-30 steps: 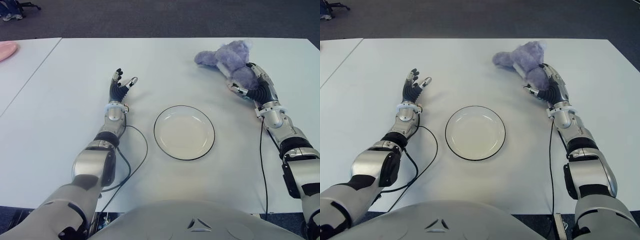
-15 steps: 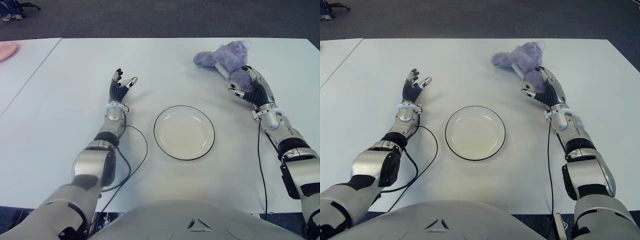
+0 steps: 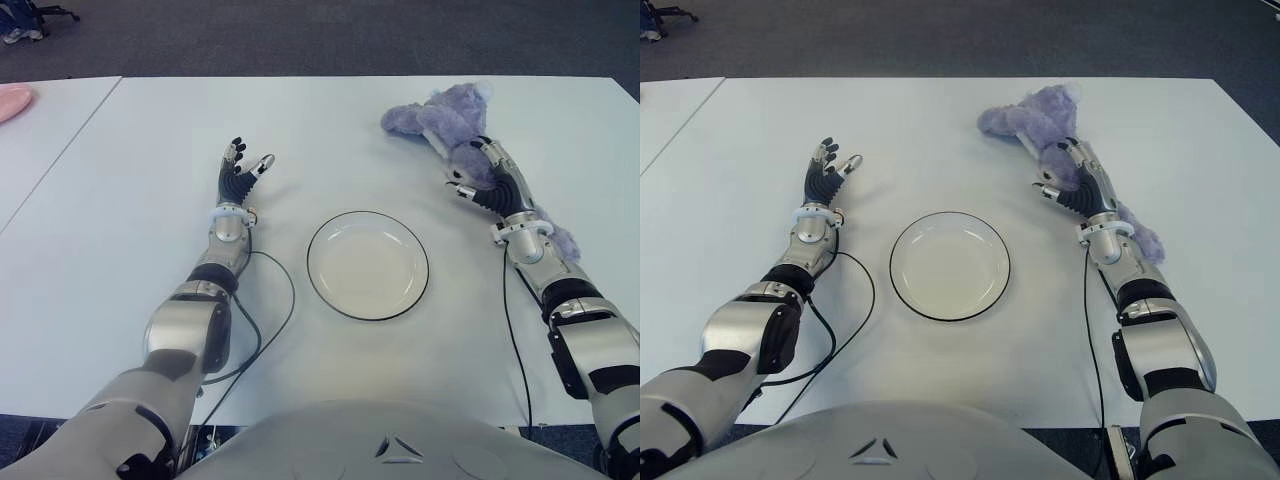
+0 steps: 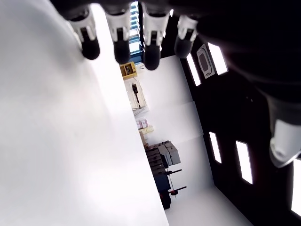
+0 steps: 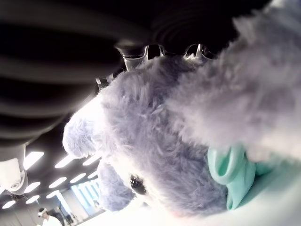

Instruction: Put the doll into the plate.

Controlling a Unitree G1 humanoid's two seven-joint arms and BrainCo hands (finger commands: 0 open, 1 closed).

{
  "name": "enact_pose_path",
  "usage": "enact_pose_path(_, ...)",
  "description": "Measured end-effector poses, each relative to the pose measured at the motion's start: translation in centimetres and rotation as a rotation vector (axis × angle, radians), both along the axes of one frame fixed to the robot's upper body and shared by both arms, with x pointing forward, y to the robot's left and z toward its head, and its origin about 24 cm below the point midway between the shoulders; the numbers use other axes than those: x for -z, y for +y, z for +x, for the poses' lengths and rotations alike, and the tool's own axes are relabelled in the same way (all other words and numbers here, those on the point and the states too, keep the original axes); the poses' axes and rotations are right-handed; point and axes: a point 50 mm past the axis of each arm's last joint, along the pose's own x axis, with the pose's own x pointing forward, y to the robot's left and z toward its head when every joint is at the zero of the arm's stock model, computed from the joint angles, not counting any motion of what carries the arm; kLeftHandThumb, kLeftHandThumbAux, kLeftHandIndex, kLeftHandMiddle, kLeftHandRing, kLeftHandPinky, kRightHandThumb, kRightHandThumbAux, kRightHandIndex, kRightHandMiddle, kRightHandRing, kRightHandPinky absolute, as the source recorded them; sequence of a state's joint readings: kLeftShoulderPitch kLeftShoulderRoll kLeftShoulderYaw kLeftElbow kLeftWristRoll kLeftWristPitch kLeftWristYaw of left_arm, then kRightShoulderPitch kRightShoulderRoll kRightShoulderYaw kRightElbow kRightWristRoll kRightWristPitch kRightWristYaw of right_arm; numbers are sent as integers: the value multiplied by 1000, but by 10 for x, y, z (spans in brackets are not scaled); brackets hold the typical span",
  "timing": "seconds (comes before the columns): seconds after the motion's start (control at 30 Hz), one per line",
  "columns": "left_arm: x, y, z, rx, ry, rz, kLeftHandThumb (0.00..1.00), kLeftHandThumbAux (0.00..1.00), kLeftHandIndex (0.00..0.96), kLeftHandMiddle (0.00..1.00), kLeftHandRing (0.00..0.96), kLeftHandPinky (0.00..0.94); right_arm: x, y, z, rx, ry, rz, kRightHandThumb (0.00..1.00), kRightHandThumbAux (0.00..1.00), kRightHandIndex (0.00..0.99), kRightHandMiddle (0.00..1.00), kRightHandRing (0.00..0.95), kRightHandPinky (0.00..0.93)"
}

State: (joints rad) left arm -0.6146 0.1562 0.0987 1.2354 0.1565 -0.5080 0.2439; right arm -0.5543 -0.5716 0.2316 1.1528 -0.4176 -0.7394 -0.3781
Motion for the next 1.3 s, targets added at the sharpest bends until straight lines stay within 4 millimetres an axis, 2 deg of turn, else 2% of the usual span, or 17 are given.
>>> enact_pose_path(0.1,0,0,0,-1,0,0,0,509,71,129,89,0,2,4,1,-7,3,19,242,670,321,143,96,133)
enact_pose_path(0.3,0,1,0,-3,-2,0,0,516,83,136,91,0,-1,5,4,-15,16,65,325,704,422,247,190,186)
enact_pose_path(0.6,-1,1,0,-2,-7,-1,0,512,82,137,92,0,-15,-1,14,-36,63,172,308,697,523,420,314,227)
enact_pose_path(0.7,-1,1,0,-2,-5,-1,0,515,83,137,94,0,-16,-2,15,-45,88,195,319,687,561,509,417,336)
enact_pose_path(0.87,-1,1,0,-2,-5,-1,0,516,88,137,97,6,-21,-4,19,-57,108,207,340,679,617,581,503,411)
enact_pose_path(0.93,-1,1,0,-3,-5,-2,0,515,91,135,95,5,-23,-5,21,-55,117,205,331,668,667,653,586,457)
enact_pose_path(0.97,-1,1,0,-2,-5,-4,0,514,93,134,94,5,-24,-5,22,-52,118,204,324,662,692,688,627,492)
enact_pose_path(1.0,0,1,0,0,-4,-6,0,511,94,131,91,3,-25,-6,23,-45,122,202,316,654,718,721,671,571)
enact_pose_path(1.1,0,1,0,7,-2,-17,0,505,95,126,87,1,-28,-7,27,-24,142,185,302,645,756,767,734,691)
enact_pose_path(1.3,0,2,0,19,-1,-32,0,498,108,125,82,0,-31,-7,35,16,181,155,273,641,803,838,825,833)
